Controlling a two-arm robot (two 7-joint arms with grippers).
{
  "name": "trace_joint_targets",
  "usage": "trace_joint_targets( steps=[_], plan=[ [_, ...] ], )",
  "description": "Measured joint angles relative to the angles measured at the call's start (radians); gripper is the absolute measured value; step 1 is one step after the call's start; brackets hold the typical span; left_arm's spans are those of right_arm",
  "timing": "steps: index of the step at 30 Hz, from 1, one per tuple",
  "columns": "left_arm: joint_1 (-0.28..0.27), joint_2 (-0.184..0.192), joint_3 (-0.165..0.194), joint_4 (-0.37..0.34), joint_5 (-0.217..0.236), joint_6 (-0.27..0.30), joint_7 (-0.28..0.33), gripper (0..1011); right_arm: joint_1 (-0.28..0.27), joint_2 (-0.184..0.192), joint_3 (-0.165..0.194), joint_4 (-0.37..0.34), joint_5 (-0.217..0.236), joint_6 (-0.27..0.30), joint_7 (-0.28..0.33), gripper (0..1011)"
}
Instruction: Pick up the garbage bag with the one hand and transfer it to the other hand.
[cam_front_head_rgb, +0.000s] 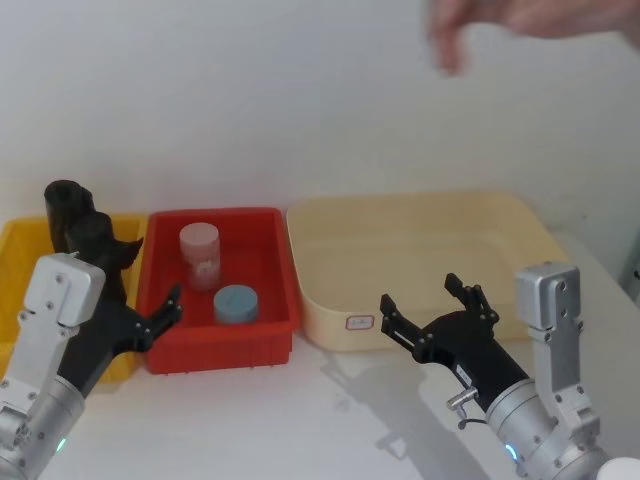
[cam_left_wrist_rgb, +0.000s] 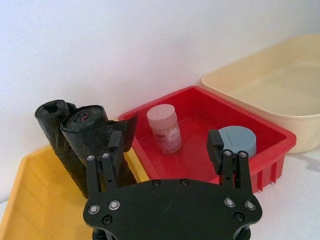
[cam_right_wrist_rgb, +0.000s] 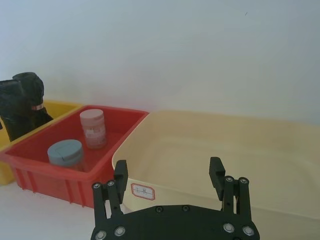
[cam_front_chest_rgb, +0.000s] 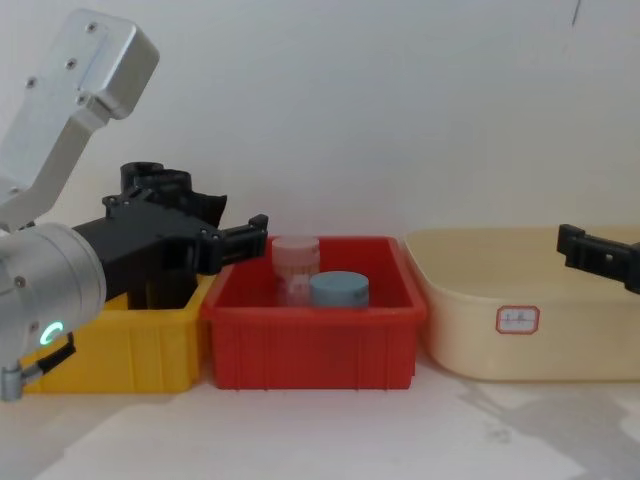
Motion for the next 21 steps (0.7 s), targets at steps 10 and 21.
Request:
trace_joint_targets(
  steps=[10,21],
  plan=[
    [0.000,0.000,0.000,0.000,0.000,0.000,0.000,1001,0.000,0.000,0.000,0.000,0.000,0.000,0.000,1006],
    [0.000,0.000,0.000,0.000,0.000,0.000,0.000,1001,0.000,0.000,0.000,0.000,0.000,0.000,0.000,1006]
  ],
)
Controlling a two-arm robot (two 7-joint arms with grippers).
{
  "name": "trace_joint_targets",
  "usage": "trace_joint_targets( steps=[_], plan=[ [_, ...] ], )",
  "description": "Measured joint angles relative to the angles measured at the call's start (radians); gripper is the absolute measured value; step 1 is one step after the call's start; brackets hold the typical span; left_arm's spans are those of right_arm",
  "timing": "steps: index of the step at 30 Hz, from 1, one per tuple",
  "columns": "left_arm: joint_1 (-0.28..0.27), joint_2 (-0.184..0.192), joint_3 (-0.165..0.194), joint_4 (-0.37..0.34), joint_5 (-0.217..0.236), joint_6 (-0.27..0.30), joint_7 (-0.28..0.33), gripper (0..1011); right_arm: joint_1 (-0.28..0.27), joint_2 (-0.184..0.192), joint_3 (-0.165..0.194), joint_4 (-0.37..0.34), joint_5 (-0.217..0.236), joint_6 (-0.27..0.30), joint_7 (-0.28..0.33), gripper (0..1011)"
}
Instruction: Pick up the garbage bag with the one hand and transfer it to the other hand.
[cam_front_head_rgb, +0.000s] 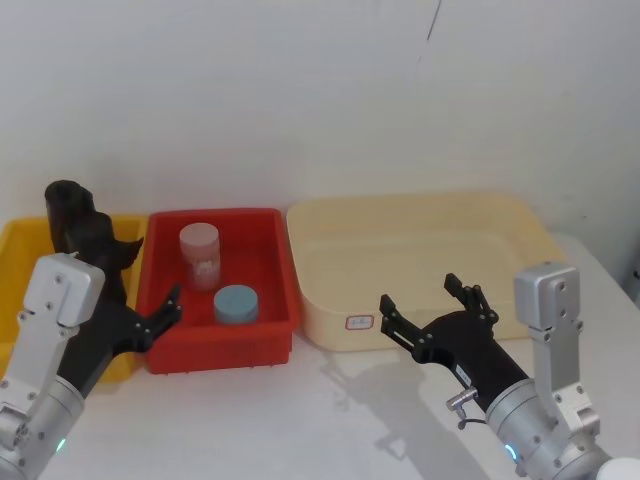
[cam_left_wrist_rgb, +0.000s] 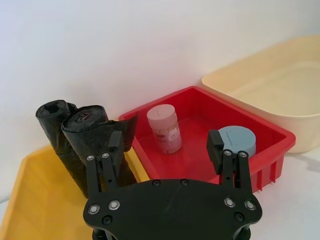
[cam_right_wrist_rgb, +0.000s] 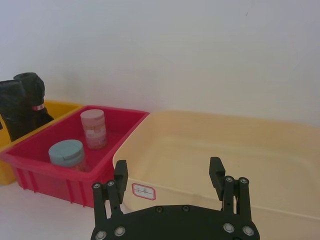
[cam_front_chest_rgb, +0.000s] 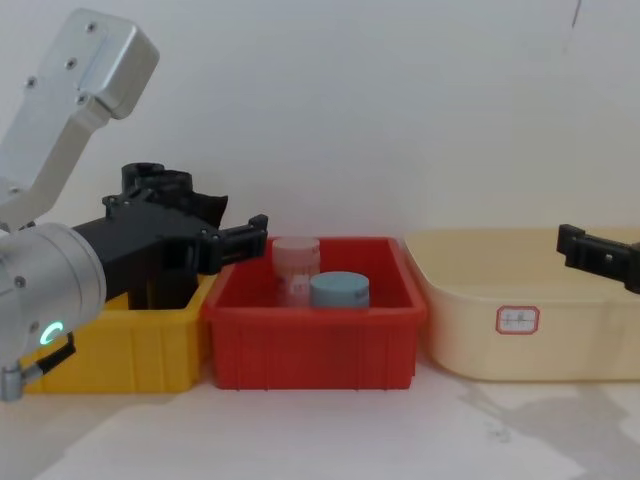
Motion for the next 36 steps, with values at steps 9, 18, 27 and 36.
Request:
trace_joint_targets(
  steps=[9,18,27,36],
  plan=[
    [0.000,0.000,0.000,0.000,0.000,0.000,0.000,1001,0.000,0.000,0.000,0.000,0.000,0.000,0.000,1006],
    [0.000,0.000,0.000,0.000,0.000,0.000,0.000,1001,0.000,0.000,0.000,0.000,0.000,0.000,0.000,1006],
    [0.000,0.000,0.000,0.000,0.000,0.000,0.000,1001,0.000,0.000,0.000,0.000,0.000,0.000,0.000,1006],
    [0.003,0.000,-0.007,-0.006,-0.006,0.010,-0.005,1001,0.000,0.000,0.000,0.000,0.000,0.000,0.000,1006]
  ],
)
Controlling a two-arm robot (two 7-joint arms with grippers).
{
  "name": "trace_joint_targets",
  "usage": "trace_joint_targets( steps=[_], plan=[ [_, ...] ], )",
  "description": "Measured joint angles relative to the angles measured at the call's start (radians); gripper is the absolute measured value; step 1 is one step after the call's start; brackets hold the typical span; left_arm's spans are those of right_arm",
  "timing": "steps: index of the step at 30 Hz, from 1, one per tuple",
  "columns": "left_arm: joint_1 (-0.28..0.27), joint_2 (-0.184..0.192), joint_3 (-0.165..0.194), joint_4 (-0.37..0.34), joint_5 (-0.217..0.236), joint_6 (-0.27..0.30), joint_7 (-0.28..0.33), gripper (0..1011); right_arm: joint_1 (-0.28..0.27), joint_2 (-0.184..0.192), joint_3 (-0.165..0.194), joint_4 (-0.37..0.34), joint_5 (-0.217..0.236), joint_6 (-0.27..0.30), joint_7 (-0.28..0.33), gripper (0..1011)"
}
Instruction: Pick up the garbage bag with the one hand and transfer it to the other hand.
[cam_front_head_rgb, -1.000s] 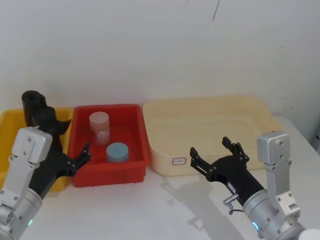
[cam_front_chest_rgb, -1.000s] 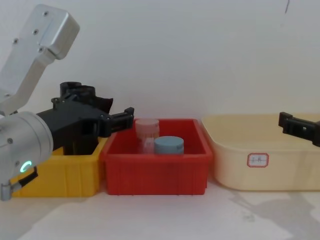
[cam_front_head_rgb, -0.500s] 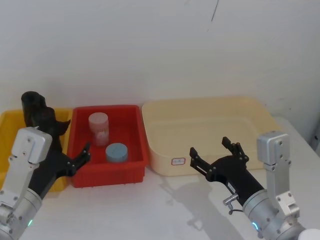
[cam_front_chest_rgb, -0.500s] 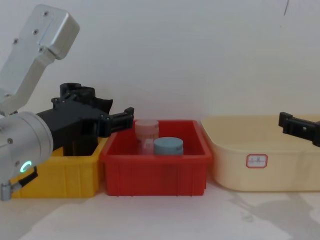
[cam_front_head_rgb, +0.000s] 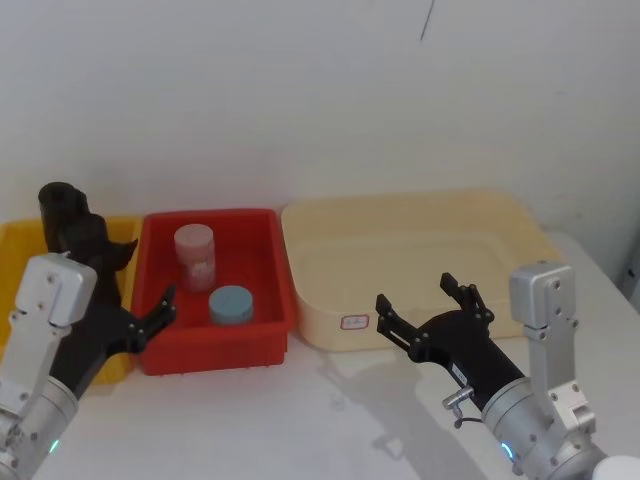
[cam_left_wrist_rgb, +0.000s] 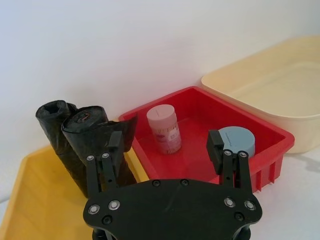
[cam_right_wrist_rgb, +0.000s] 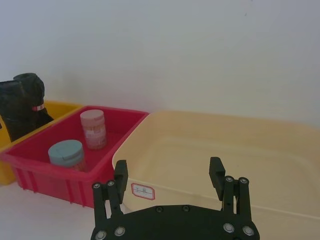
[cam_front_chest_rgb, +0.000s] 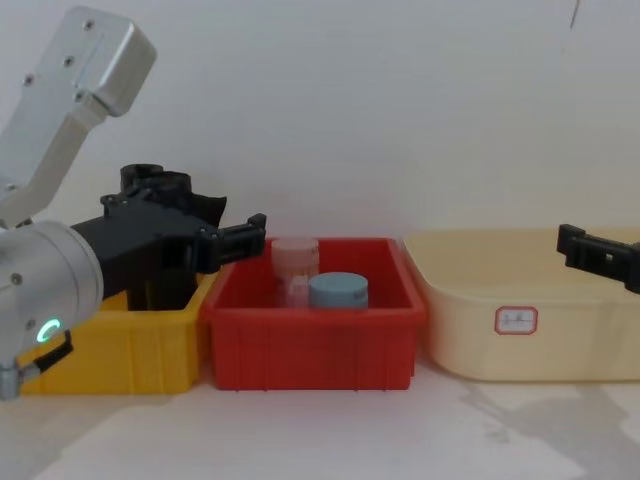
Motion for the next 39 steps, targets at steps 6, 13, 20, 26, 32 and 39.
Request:
trace_joint_targets(
  steps=[6,13,20,26,32,39],
  plan=[
    [0.011,0.006,-0.020,-0.014,-0.026,0.024,-0.011,1001,0.000,0.000,0.000,0.000,0.000,0.000,0.000,1006],
    [0.028,0.021,-0.063,-0.028,-0.068,0.060,-0.023,1001,0.000,0.000,0.000,0.000,0.000,0.000,0.000,1006],
    [0.016,0.022,-0.104,-0.005,-0.112,0.093,-0.043,1001,0.000,0.000,0.000,0.000,0.000,0.000,0.000,1006],
    [-0.016,0.010,-0.117,0.033,-0.134,0.112,-0.065,1001,0.000,0.000,0.000,0.000,0.000,0.000,0.000,1006],
    [-0.062,-0.010,-0.116,0.082,-0.145,0.128,-0.087,1001,0.000,0.000,0.000,0.000,0.000,0.000,0.000,1006],
    [-0.114,-0.030,-0.106,0.138,-0.144,0.142,-0.108,1001,0.000,0.000,0.000,0.000,0.000,0.000,0.000,1006]
  ],
)
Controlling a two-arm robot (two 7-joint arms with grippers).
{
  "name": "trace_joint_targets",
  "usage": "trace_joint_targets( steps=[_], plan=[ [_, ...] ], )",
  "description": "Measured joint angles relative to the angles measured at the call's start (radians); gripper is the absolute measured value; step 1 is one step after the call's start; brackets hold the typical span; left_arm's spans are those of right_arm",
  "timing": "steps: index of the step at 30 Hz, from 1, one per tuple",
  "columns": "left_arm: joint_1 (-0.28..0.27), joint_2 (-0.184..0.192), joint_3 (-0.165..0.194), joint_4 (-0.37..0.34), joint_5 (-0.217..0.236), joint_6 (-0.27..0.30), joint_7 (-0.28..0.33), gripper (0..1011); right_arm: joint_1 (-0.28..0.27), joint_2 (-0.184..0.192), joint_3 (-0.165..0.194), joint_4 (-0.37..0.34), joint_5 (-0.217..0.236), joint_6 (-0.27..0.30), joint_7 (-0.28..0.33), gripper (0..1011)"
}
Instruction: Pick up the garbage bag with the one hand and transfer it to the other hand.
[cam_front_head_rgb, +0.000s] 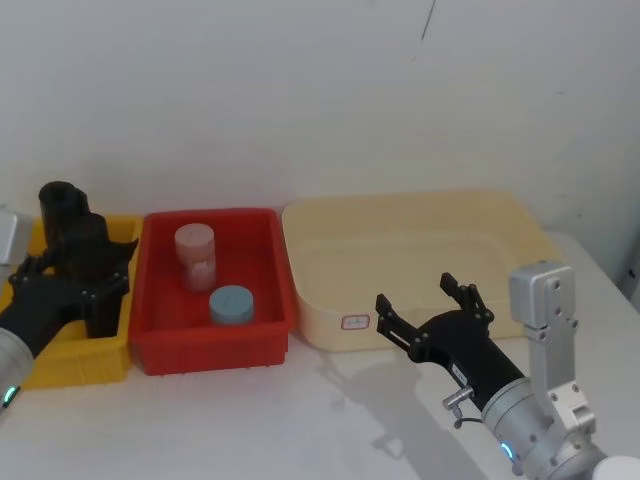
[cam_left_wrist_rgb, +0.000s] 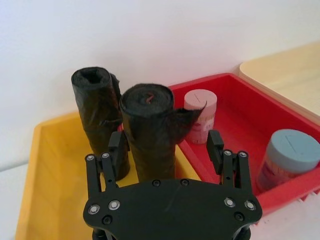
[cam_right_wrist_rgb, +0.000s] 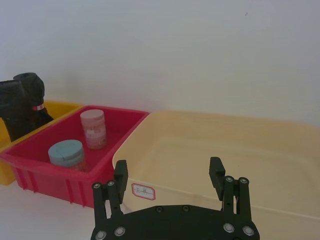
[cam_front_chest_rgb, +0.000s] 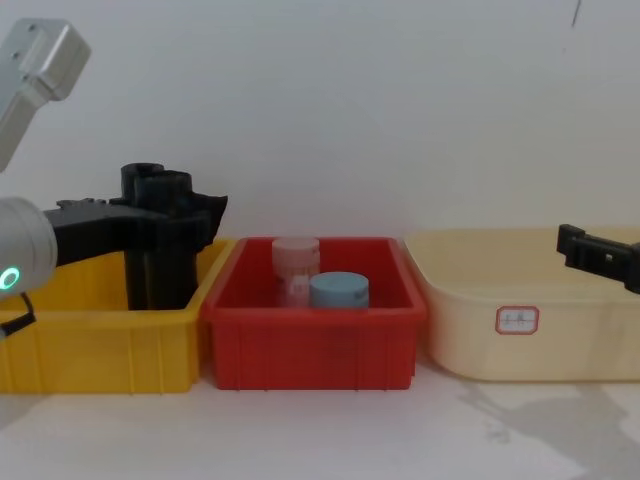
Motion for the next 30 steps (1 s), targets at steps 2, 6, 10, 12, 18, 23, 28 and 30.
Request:
trace_joint_targets(
  steps=[2,6,10,12,18,23,28,30],
  plan=[
    [-0.013,-0.004,0.003,0.014,0.003,0.003,-0.003,1001,0.000,0.000,0.000,0.000,0.000,0.000,0.000,1006],
    [-0.050,-0.014,0.013,0.051,0.017,0.009,-0.011,1001,0.000,0.000,0.000,0.000,0.000,0.000,0.000,1006],
    [-0.079,-0.020,0.023,0.077,0.035,0.014,-0.015,1001,0.000,0.000,0.000,0.000,0.000,0.000,0.000,1006],
    [-0.090,-0.022,0.028,0.086,0.043,0.015,-0.016,1001,0.000,0.000,0.000,0.000,0.000,0.000,0.000,1006],
    [-0.133,-0.030,0.044,0.125,0.075,0.019,-0.017,1001,0.000,0.000,0.000,0.000,0.000,0.000,0.000,1006],
    [-0.159,-0.036,0.054,0.148,0.095,0.022,-0.017,994,0.000,0.000,0.000,0.000,0.000,0.000,0.000,1006],
    [-0.175,-0.039,0.060,0.162,0.107,0.023,-0.017,896,0.000,0.000,0.000,0.000,0.000,0.000,0.000,1006],
    [-0.179,-0.040,0.062,0.166,0.110,0.023,-0.017,851,0.000,0.000,0.000,0.000,0.000,0.000,0.000,1006]
  ],
)
